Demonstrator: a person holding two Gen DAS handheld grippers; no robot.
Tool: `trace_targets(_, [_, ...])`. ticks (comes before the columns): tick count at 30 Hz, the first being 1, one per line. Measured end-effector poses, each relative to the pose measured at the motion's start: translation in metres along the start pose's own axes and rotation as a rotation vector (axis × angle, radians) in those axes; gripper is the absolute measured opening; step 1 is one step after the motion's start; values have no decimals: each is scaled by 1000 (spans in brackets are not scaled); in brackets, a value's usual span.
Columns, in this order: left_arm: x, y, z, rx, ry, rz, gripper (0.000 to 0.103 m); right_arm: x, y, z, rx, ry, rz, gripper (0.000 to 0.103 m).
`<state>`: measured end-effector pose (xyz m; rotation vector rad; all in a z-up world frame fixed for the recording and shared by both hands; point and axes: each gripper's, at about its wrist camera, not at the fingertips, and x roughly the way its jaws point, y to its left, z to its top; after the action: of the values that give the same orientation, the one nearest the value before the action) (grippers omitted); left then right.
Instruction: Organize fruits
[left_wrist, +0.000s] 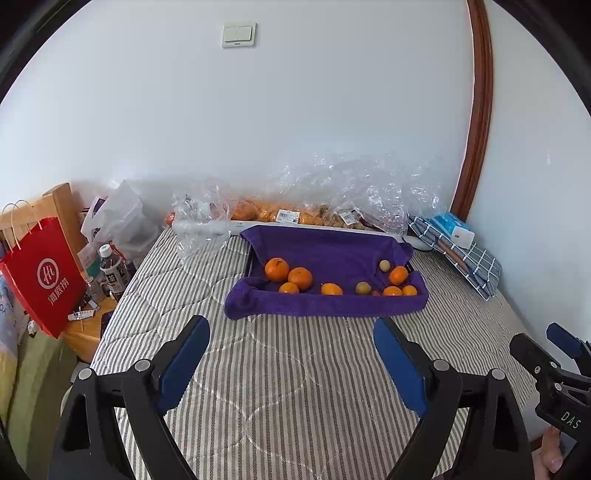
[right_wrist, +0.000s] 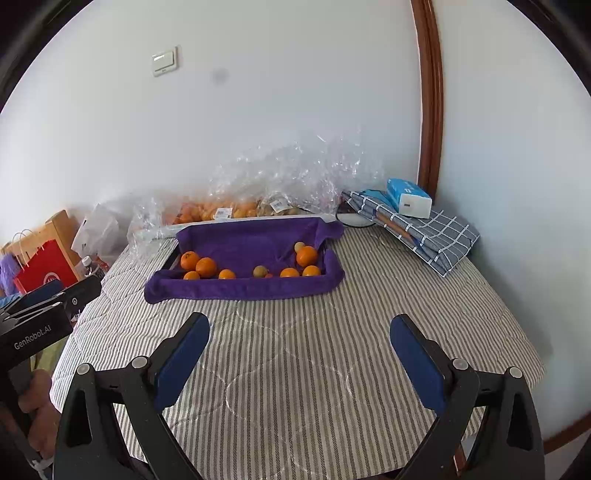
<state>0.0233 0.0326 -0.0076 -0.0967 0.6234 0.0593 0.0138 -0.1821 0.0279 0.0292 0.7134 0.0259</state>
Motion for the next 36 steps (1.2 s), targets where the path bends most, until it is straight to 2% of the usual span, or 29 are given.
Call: trace_targets(36, [0,1,0,2,8,-6,91,-1,0,-1,10,0,3,97])
